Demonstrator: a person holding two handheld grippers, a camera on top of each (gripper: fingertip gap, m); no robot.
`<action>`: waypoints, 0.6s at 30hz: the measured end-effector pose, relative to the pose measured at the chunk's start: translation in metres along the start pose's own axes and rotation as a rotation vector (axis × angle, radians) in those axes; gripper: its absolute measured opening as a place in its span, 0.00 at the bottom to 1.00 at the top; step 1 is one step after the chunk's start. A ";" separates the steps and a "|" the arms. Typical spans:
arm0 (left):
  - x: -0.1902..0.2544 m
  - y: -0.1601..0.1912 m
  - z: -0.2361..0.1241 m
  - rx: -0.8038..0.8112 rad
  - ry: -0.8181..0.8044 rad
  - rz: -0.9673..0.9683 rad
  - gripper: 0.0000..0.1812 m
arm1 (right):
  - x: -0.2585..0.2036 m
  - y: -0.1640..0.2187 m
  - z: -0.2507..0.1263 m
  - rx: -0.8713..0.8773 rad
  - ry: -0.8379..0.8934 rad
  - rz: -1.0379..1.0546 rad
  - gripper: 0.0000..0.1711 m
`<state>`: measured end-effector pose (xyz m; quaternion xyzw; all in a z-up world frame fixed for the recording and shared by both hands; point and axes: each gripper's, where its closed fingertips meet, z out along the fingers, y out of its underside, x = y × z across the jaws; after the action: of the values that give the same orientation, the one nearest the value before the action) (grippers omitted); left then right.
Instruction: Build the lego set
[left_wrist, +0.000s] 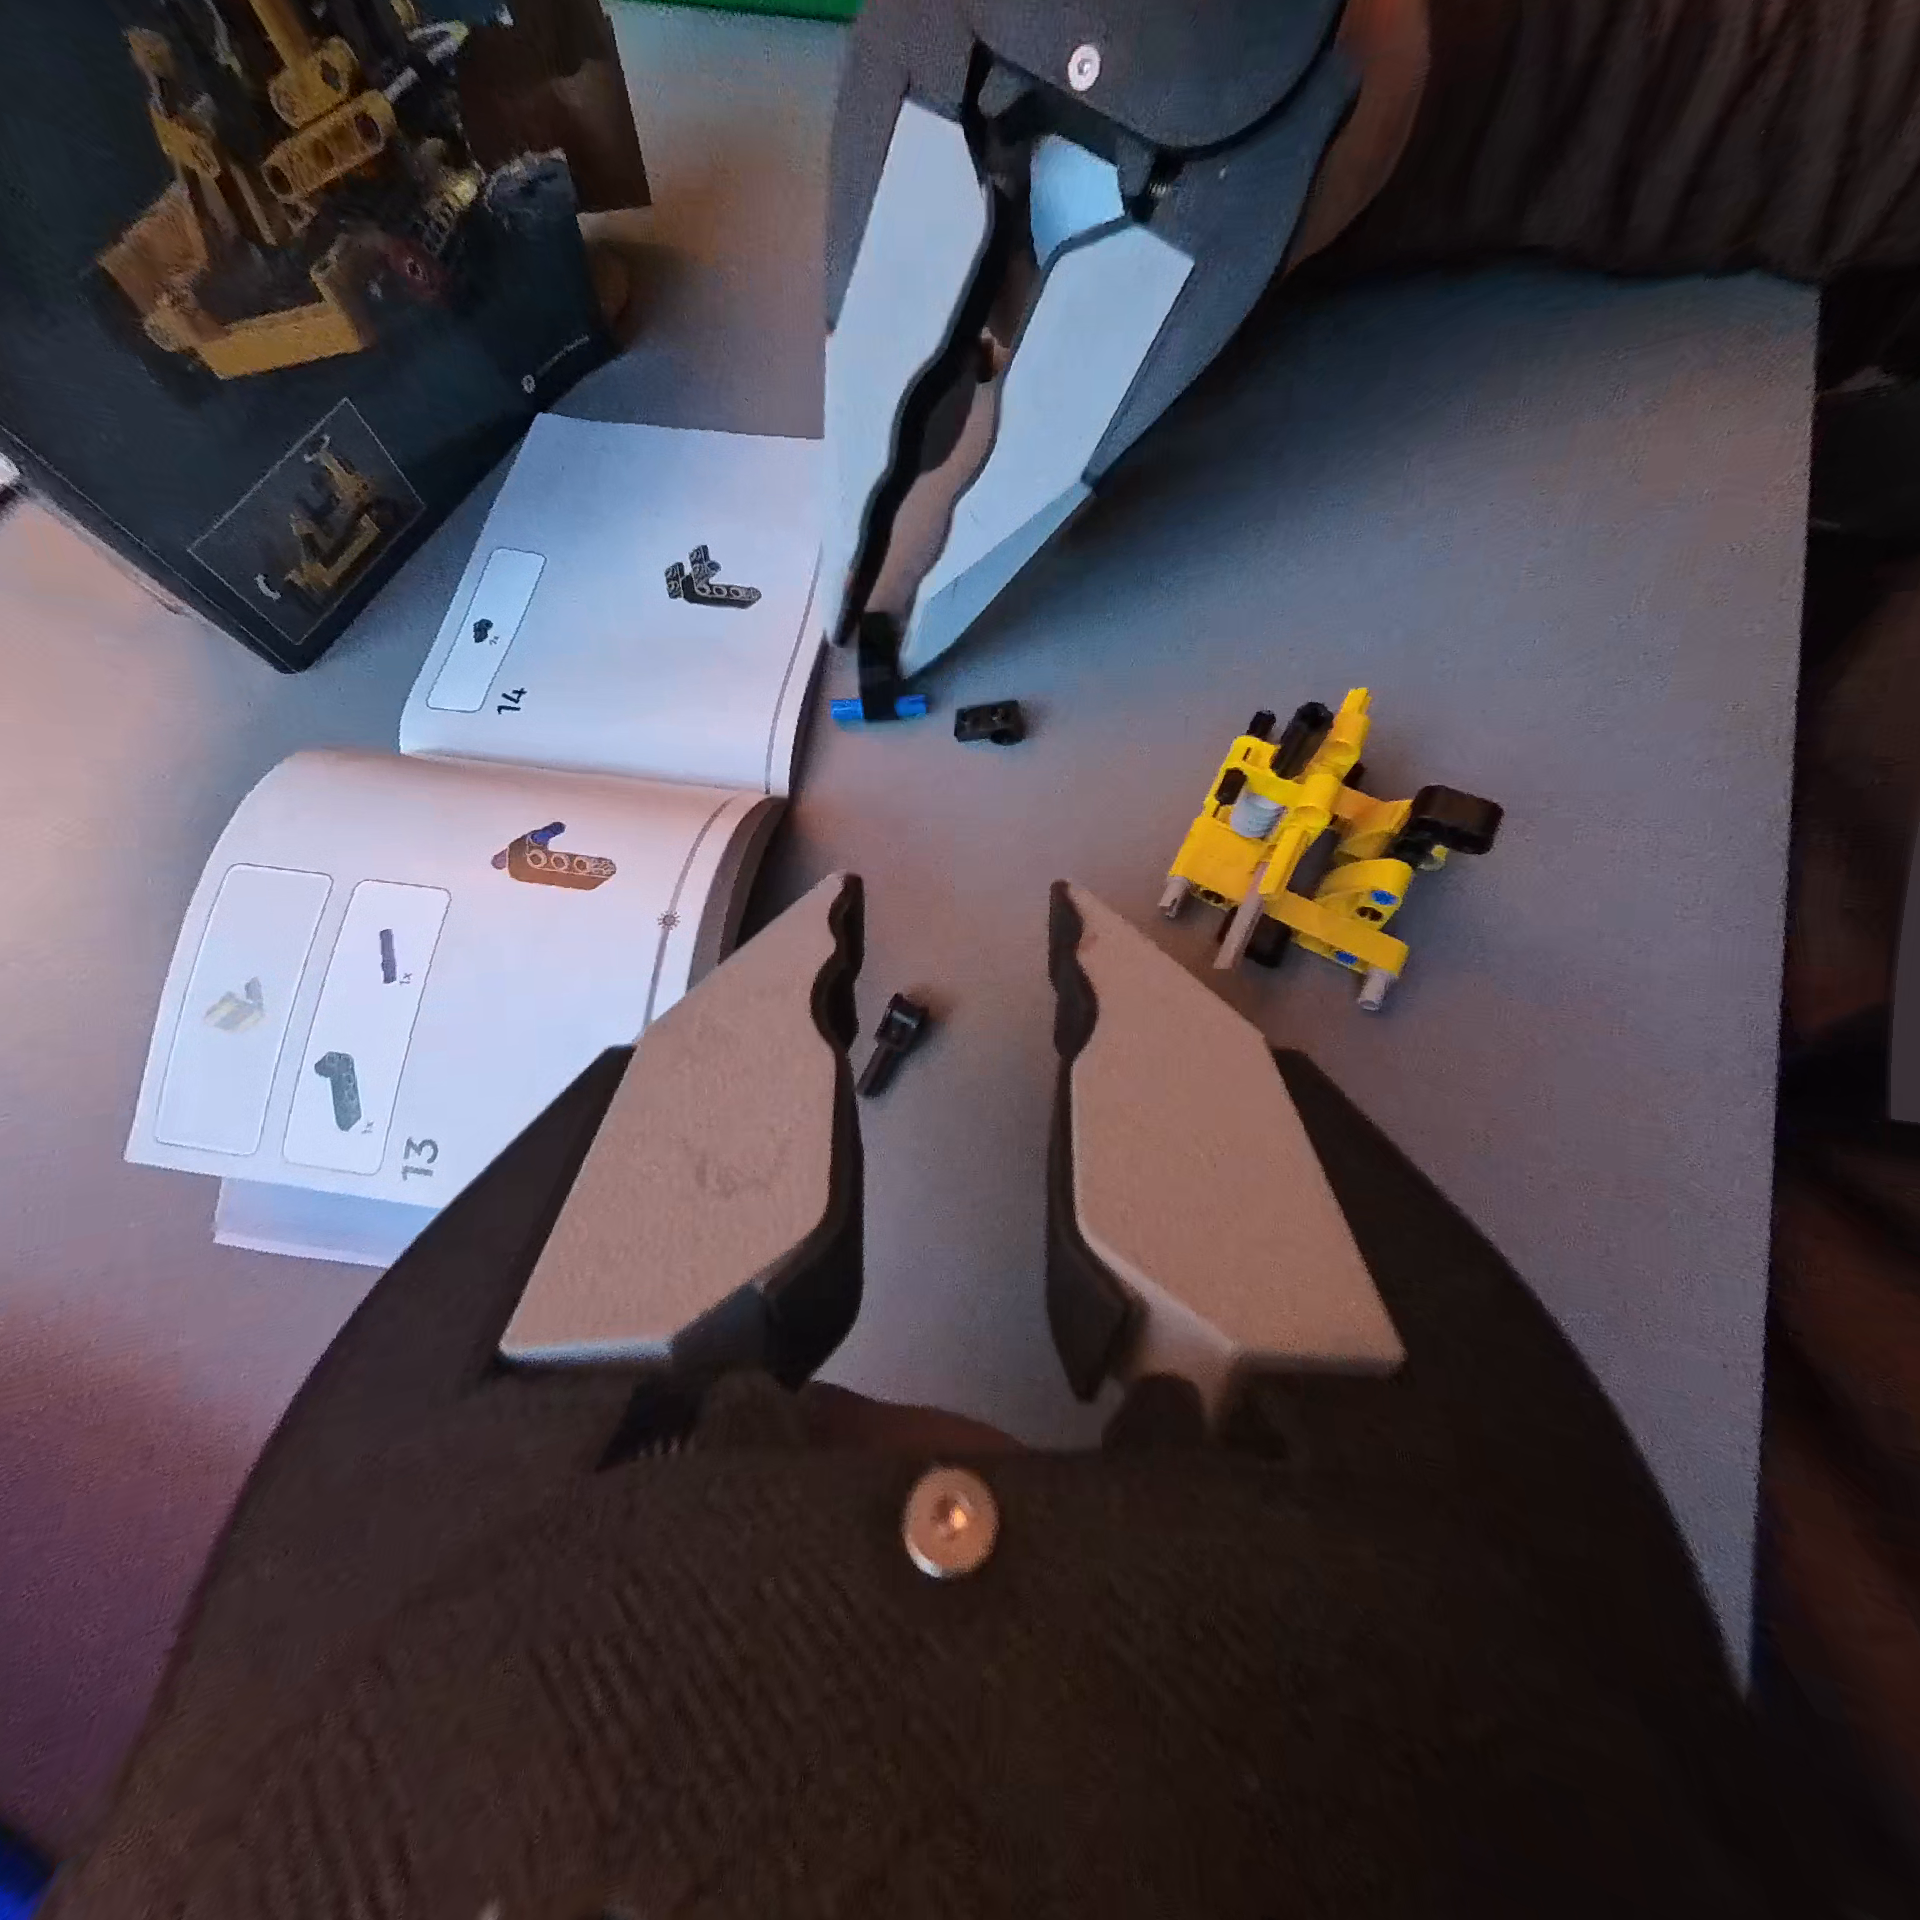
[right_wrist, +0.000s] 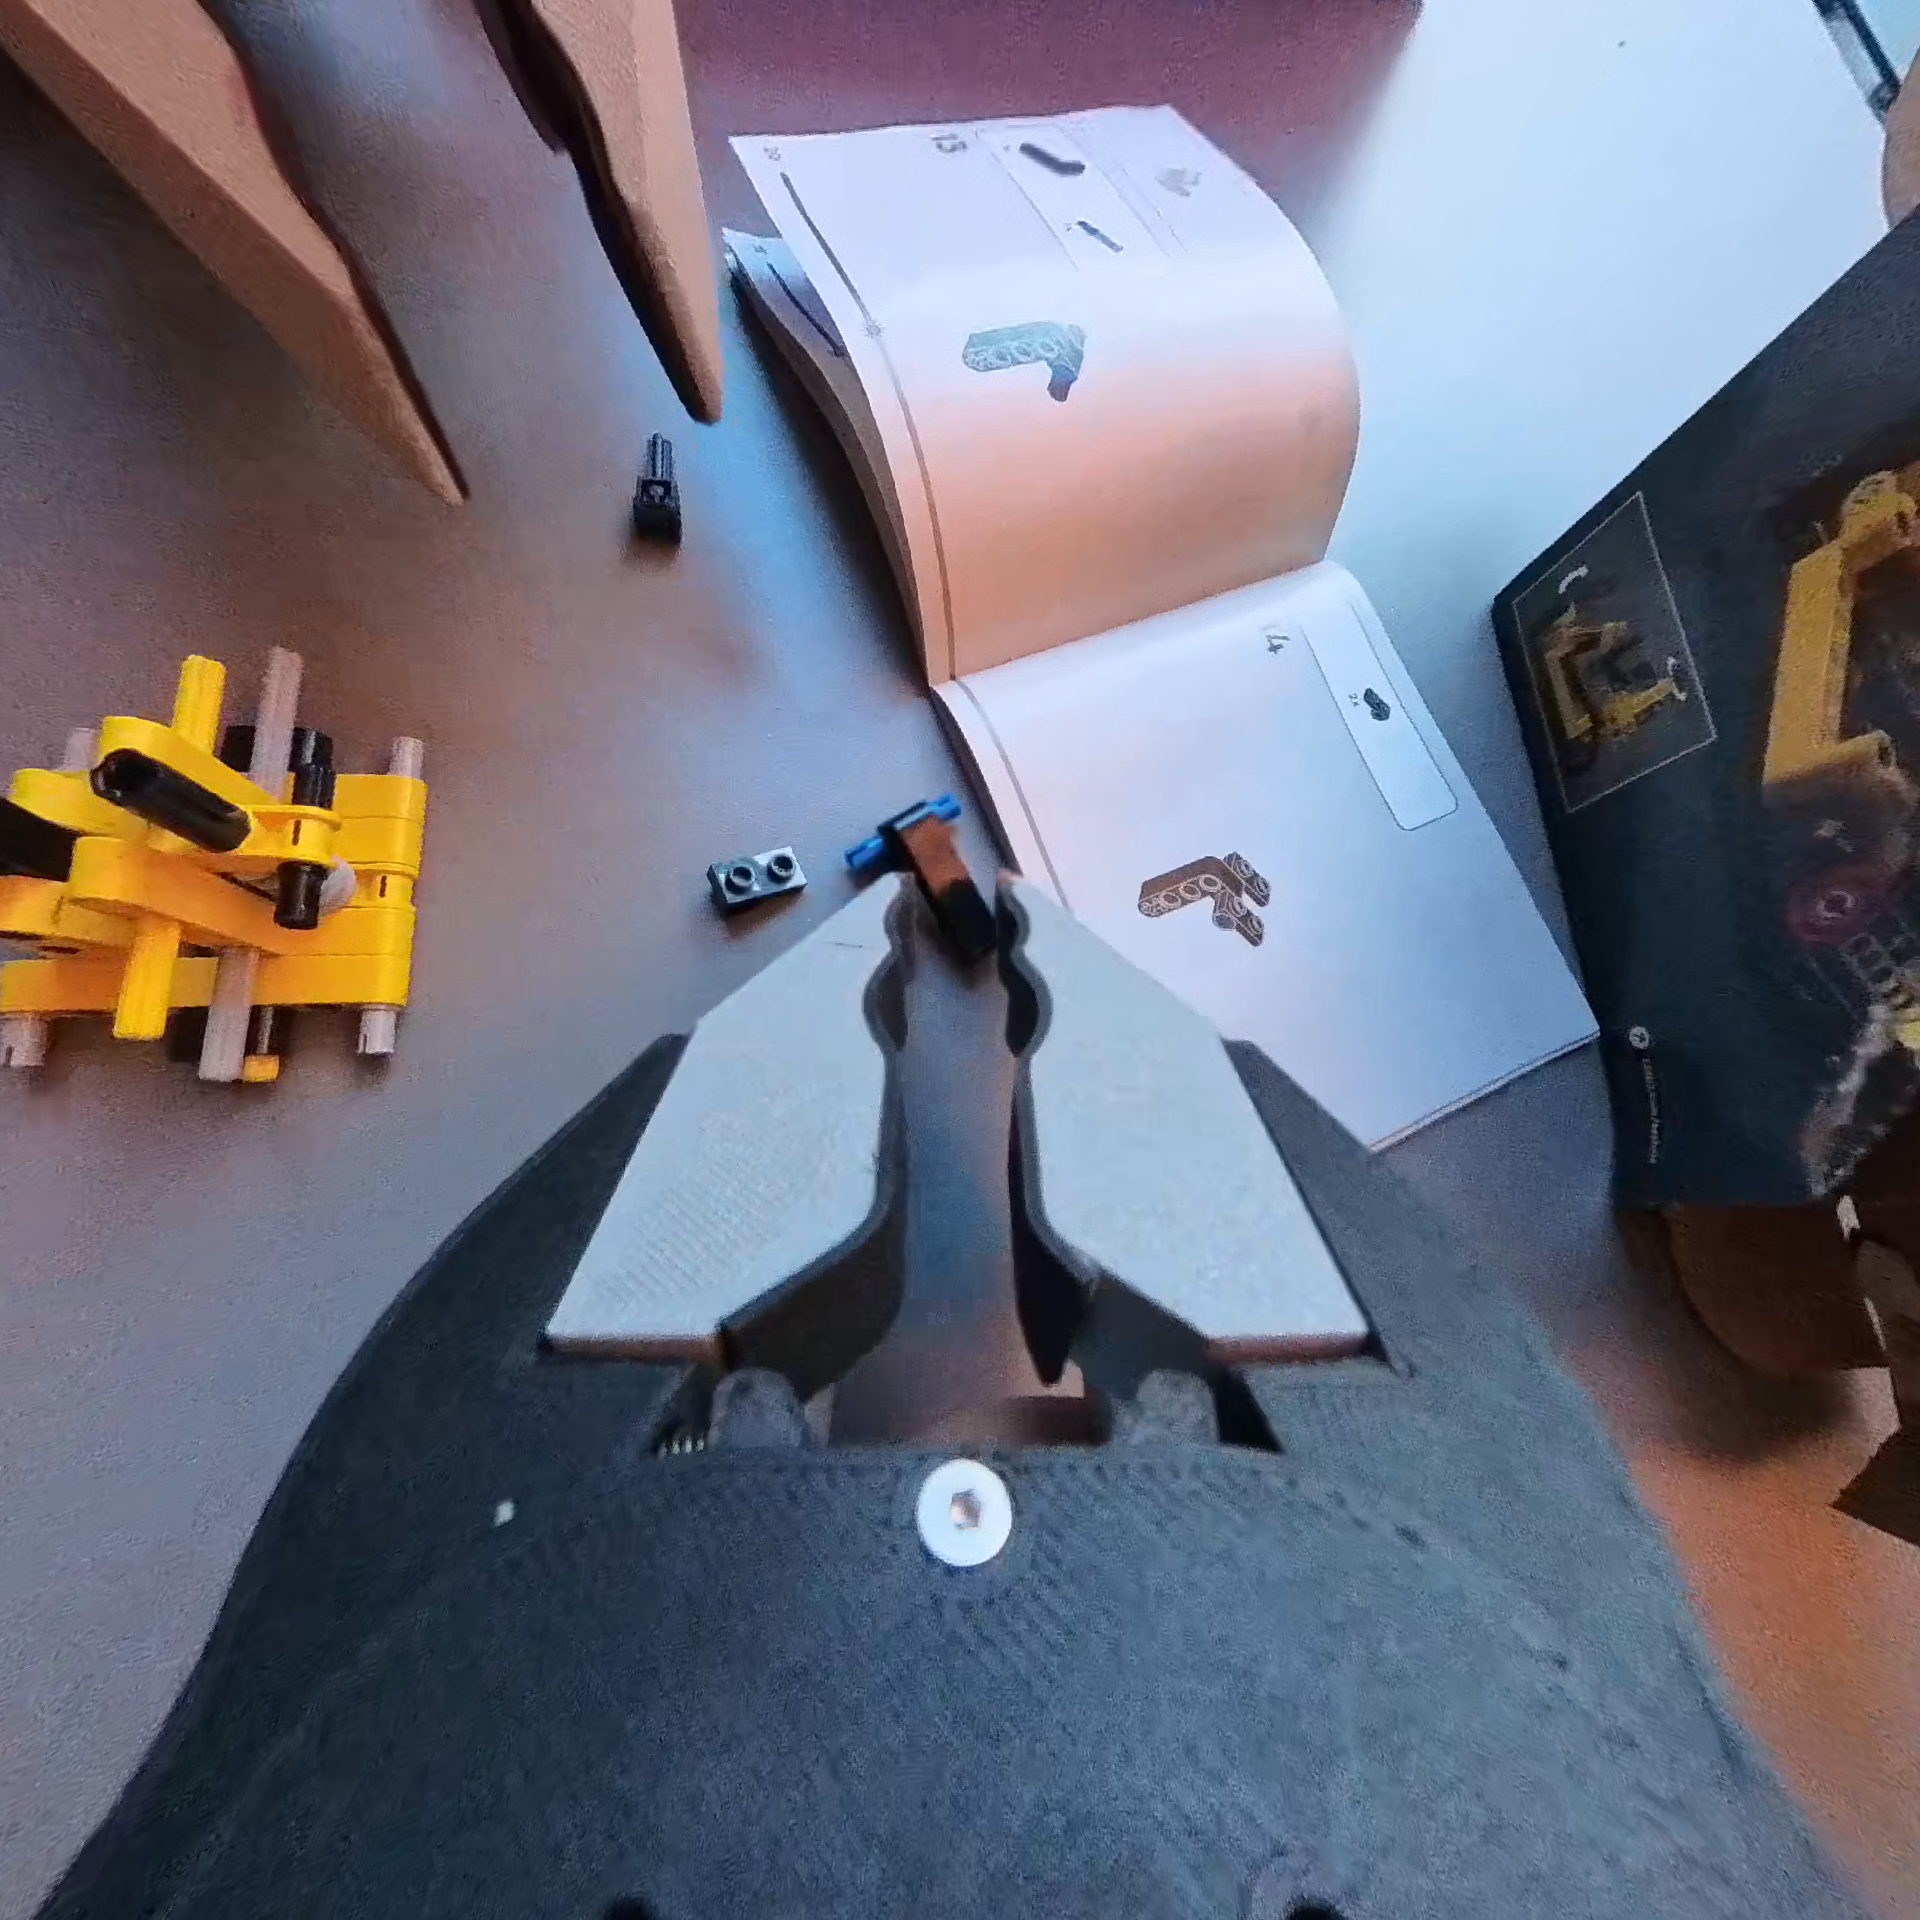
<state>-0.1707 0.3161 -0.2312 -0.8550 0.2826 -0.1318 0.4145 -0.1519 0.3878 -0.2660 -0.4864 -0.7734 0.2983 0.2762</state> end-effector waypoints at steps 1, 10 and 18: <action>-0.001 -0.002 -0.001 0.010 -0.002 -0.001 0.18 | 0.001 0.001 0.001 -0.006 0.006 0.003 0.06; -0.015 0.007 0.005 -0.018 -0.057 -0.018 0.18 | -0.004 -0.004 -0.002 0.029 -0.055 0.098 0.03; -0.018 0.007 0.015 -0.008 -0.104 0.076 0.18 | -0.021 -0.026 -0.021 0.208 -0.225 0.277 0.03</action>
<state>-0.1807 0.3331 -0.2463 -0.8508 0.2936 -0.0701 0.4301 -0.1445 0.3633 -0.2356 -0.5206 -0.6900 0.4642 0.1934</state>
